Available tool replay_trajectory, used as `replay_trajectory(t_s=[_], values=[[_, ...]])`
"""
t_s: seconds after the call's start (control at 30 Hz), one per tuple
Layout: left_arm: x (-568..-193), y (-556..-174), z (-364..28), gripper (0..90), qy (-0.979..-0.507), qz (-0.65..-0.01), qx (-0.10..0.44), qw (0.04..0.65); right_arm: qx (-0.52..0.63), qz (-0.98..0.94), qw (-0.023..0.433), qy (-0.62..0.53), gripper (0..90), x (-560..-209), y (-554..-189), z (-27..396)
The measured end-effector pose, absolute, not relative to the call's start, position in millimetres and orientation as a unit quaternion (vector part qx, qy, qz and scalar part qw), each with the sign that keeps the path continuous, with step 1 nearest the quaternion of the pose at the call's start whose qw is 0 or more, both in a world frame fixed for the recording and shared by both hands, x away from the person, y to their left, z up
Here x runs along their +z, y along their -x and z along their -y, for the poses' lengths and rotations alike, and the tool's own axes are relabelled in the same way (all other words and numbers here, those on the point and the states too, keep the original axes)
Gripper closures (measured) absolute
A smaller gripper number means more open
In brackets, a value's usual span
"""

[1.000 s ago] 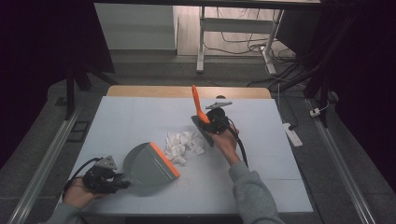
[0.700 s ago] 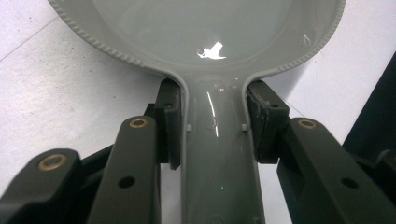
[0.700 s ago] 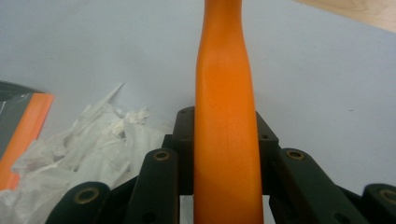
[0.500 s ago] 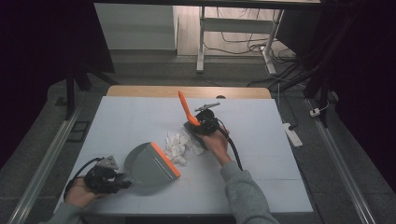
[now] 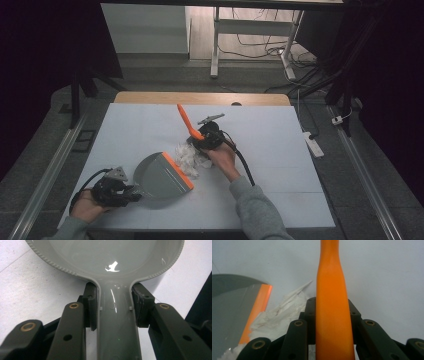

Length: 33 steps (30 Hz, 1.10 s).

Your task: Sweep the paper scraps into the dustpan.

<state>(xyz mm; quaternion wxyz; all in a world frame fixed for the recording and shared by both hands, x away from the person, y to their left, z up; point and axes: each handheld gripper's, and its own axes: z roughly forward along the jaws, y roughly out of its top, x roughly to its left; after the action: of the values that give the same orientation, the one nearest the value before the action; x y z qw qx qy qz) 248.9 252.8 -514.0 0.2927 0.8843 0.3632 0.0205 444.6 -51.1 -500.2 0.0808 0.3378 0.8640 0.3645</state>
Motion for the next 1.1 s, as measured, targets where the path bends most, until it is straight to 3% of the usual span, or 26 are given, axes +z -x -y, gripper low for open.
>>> replay_trajectory(t_s=[1.1], values=[[-515, -250, -253, 61.3, -0.884, -0.364, 0.016, 0.294, 0.398, -0.883, 0.022, -0.249, 70.8, -494, -397, -2]])
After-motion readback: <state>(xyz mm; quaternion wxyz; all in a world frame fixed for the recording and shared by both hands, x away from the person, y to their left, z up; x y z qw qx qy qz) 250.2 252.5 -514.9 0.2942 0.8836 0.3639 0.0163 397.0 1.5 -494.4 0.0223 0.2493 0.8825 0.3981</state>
